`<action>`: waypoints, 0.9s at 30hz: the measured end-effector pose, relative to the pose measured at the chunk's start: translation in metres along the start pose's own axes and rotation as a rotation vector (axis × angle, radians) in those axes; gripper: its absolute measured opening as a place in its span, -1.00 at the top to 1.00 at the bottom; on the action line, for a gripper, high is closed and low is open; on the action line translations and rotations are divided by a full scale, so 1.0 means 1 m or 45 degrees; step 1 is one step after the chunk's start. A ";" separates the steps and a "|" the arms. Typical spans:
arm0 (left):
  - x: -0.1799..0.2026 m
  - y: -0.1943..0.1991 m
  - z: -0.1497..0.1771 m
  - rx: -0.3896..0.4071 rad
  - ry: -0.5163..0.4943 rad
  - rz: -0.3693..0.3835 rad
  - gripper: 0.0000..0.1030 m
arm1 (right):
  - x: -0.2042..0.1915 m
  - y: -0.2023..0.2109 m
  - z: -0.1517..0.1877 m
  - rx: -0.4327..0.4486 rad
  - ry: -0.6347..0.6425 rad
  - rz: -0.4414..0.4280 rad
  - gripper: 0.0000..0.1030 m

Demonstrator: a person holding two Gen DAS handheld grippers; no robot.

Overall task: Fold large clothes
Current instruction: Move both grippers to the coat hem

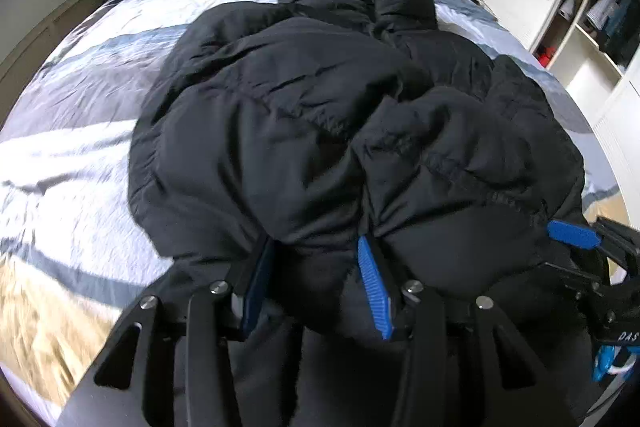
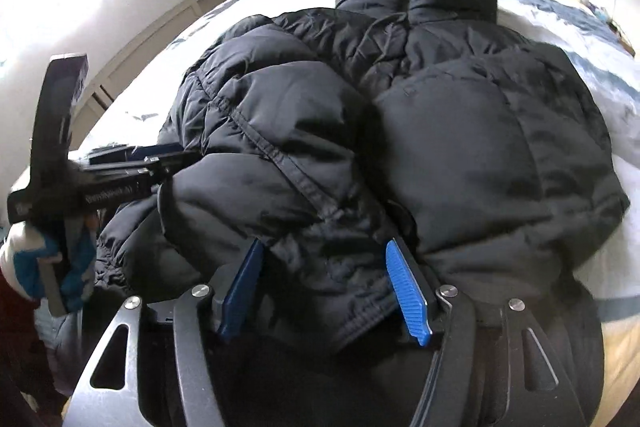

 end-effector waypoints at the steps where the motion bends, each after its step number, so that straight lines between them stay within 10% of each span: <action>1: -0.001 0.005 -0.001 0.001 0.025 0.008 0.18 | 0.000 0.004 0.002 0.004 0.002 0.012 -0.22; 16: -0.027 0.143 -0.082 0.161 0.008 -0.063 -0.04 | 0.037 0.132 0.002 0.223 -0.020 0.135 -0.22; 27: -0.084 0.134 -0.225 0.209 0.154 -0.092 -0.14 | 0.103 0.159 -0.122 0.354 -0.013 0.240 -0.34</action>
Point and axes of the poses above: each gripper's, at about its wrist camera, not at the fingertips, and y roughly against the way its jaws point, x to its right, z to its underside, the point moved 2 cm from there along -y, roughly the way its jaws point, and after that the axes turned 9 degrees about x, right-handed, at the moved point
